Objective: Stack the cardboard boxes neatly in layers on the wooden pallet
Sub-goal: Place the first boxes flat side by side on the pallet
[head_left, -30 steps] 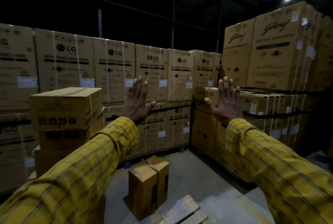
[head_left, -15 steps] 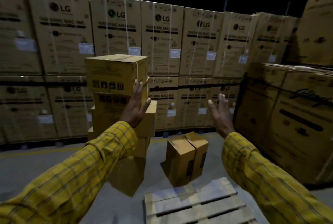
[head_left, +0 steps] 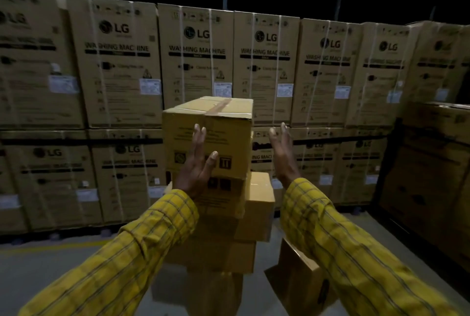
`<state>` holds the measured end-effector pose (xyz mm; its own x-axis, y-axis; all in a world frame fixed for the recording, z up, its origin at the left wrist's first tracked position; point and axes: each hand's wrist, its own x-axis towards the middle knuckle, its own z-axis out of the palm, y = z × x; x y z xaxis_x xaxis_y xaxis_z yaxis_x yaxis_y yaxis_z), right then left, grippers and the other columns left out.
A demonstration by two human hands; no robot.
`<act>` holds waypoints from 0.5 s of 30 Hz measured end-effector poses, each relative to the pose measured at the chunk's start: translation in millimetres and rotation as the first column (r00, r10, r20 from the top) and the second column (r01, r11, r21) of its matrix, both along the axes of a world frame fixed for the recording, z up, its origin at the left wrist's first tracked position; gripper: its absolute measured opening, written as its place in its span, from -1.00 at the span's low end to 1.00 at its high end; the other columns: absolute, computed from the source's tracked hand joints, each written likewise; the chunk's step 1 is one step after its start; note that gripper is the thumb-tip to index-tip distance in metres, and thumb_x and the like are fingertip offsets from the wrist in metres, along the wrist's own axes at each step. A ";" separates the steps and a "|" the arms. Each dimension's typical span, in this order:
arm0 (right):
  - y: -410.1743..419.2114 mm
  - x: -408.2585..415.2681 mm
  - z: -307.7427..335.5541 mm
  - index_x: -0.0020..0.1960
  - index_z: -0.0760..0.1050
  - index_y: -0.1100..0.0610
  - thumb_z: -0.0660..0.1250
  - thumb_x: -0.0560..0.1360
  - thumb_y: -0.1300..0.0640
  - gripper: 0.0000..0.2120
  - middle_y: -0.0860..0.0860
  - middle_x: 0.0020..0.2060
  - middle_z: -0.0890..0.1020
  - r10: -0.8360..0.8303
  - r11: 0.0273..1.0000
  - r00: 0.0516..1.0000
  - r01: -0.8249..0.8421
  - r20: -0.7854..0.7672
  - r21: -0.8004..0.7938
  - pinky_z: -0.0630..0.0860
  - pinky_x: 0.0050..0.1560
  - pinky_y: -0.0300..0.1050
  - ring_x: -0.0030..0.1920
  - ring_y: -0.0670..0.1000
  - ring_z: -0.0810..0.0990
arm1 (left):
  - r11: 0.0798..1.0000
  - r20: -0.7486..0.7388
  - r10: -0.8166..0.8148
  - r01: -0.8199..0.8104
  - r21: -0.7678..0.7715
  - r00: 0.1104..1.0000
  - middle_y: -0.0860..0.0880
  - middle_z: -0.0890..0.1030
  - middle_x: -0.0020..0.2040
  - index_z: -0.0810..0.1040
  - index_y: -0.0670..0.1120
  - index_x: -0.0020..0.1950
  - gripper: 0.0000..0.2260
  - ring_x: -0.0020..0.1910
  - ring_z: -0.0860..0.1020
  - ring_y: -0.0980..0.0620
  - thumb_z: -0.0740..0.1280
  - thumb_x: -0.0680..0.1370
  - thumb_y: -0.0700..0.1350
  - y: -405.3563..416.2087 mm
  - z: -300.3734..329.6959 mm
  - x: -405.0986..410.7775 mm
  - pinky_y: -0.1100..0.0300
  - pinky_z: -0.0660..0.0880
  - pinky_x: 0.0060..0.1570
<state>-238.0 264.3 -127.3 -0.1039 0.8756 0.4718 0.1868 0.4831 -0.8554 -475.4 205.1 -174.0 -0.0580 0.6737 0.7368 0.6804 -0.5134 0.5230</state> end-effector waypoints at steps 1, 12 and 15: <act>9.3 -15.0 5.2 0.69 -0.05 -0.10 0.05 0.60 -0.41 -0.23 -0.05 0.68 -0.06 0.009 1.000 1.000 -0.009 -0.011 -0.005 -0.10 0.64 0.22 0.66 0.00 -0.10 | 1.000 -0.002 0.016 -0.016 0.002 1.000 0.18 -0.19 0.68 -0.09 0.07 0.70 -0.35 0.67 -0.12 0.11 0.06 0.69 0.23 7.4 1.2 -16.8 -0.05 0.07 0.60; 111.9 -96.4 41.3 0.68 0.06 -0.05 0.01 0.48 -0.53 -0.09 -0.07 0.67 0.07 0.060 0.996 0.996 -0.065 -0.067 -0.069 -0.08 0.65 0.18 0.66 -0.03 -0.02 | 0.957 0.215 0.289 -0.288 -0.040 0.933 0.08 -0.18 0.70 -0.04 0.03 0.70 -0.34 0.65 -0.19 0.11 0.05 0.67 0.26 98.4 29.5 -129.4 0.17 -0.16 0.54; 194.6 -94.3 27.2 0.62 0.22 -0.18 0.16 0.32 -0.69 0.01 -0.05 0.62 0.27 0.131 0.959 0.968 -0.179 -0.215 -0.220 0.19 0.57 0.29 0.61 0.10 0.24 | 0.948 0.345 0.317 -0.281 -0.152 0.883 -0.07 0.06 0.69 0.11 0.01 0.68 -0.29 0.65 0.08 -0.08 0.05 0.61 0.35 124.4 45.3 -145.8 -0.04 0.02 0.61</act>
<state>-332.4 458.9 -100.1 -0.1737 0.9445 0.2787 -0.0569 0.2729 -0.9604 -621.2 329.6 -128.7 -0.5169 0.6474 0.5601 0.5490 -0.2513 0.7971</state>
